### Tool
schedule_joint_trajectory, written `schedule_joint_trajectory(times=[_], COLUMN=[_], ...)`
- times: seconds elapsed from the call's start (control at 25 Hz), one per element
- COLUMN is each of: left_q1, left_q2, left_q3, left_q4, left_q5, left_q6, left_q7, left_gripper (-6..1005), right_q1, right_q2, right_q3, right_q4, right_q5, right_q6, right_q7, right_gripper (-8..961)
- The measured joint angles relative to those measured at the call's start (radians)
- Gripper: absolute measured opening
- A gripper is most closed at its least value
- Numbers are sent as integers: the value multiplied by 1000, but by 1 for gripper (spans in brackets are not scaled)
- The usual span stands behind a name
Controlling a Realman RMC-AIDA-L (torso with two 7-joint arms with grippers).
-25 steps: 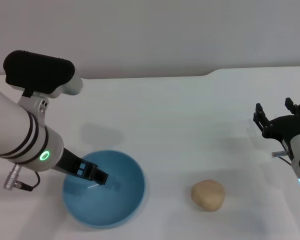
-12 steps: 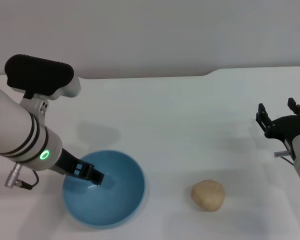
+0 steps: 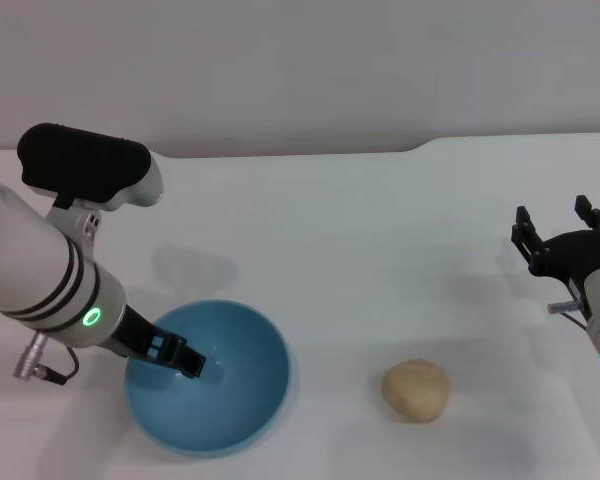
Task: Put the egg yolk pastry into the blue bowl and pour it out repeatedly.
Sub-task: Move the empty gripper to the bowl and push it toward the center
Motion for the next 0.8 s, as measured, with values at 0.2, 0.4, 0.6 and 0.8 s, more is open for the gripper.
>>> schedule_joint_trajectory(times=[0.2, 0.4, 0.6, 0.8], left_q1=[-4, -14, -18, -19], left_q2=[0, 0, 0, 0], left_q3=[7, 8, 8, 8], left_q4=[-24, -61, -65, -72], left_q5=[1, 4, 4, 6], left_q6=[8, 25, 29, 29], left_q7=[1, 2, 2, 2], left_gripper=[860, 859, 860, 853], right_q1=[-1, -2, -5, -8], right_q2=[0, 0, 0, 0], right_q3=[-3, -4, -5, 0], right_q4=[0, 0, -1, -2], right_q5=[0, 0, 0, 0], right_q6=[0, -4, -7, -8], right_q7=[0, 0, 0, 0], right_gripper=[695, 695, 695, 695])
